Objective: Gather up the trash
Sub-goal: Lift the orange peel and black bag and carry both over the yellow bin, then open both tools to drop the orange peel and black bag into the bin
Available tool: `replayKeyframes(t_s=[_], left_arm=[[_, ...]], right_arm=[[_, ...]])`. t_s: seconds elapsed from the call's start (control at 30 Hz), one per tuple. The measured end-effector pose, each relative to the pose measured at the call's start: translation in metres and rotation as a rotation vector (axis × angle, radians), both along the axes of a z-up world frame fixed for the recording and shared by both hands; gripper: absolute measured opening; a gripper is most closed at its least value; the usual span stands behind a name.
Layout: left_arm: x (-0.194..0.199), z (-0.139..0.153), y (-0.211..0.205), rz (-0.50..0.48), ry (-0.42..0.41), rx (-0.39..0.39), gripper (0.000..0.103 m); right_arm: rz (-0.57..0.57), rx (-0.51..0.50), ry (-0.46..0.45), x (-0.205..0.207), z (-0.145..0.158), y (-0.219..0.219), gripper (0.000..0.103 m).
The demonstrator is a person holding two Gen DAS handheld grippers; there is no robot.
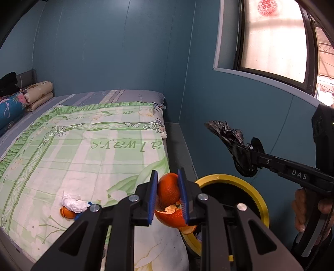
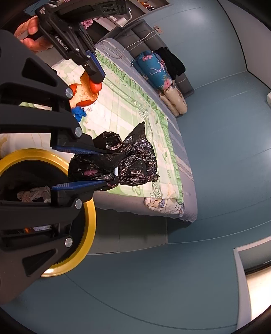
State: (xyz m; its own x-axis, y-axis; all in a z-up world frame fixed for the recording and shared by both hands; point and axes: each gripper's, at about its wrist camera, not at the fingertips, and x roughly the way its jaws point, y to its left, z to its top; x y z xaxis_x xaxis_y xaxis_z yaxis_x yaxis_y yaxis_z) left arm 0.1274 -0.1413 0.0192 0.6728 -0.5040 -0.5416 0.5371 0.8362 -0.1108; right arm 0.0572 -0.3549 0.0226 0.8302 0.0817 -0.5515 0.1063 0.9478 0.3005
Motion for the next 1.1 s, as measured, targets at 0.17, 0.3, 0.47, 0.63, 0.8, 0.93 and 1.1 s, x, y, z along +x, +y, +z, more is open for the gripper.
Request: replayKeyframes(t_s=[0.17, 0.3, 0.47, 0.63, 0.8, 0.93, 1.1], left_arm=[[0.005, -0.012, -0.016, -0.027, 0.021, 0.009, 0.019], [0.010, -0.022, -0.028, -0.047, 0.042, 0.011, 0.019], [0.016, -0.037, -0.042, -0.069, 0.075, 0.023, 0.019], [0.021, -0.052, -0.053, -0.082, 0.113, 0.042, 0.019], [0.019, -0.071, -0.065, -0.102, 0.155, 0.070, 0.019], [0.018, -0.083, -0.072, -0.116, 0.176, 0.098, 0.019], [0.015, -0.090, -0.075, -0.133, 0.202, 0.101, 0.020]], right_arm=[[-0.018, 0.016, 0.028, 0.004, -0.009, -0.008, 0.022], [-0.034, 0.034, 0.048, 0.006, -0.019, -0.017, 0.022], [-0.048, 0.054, 0.061, 0.008, -0.028, -0.029, 0.023], [-0.060, 0.068, 0.081, 0.011, -0.038, -0.034, 0.023], [-0.068, 0.081, 0.132, 0.021, -0.048, -0.036, 0.023], [-0.061, 0.100, 0.162, 0.029, -0.058, -0.038, 0.023], [-0.064, 0.116, 0.188, 0.039, -0.069, -0.039, 0.024]])
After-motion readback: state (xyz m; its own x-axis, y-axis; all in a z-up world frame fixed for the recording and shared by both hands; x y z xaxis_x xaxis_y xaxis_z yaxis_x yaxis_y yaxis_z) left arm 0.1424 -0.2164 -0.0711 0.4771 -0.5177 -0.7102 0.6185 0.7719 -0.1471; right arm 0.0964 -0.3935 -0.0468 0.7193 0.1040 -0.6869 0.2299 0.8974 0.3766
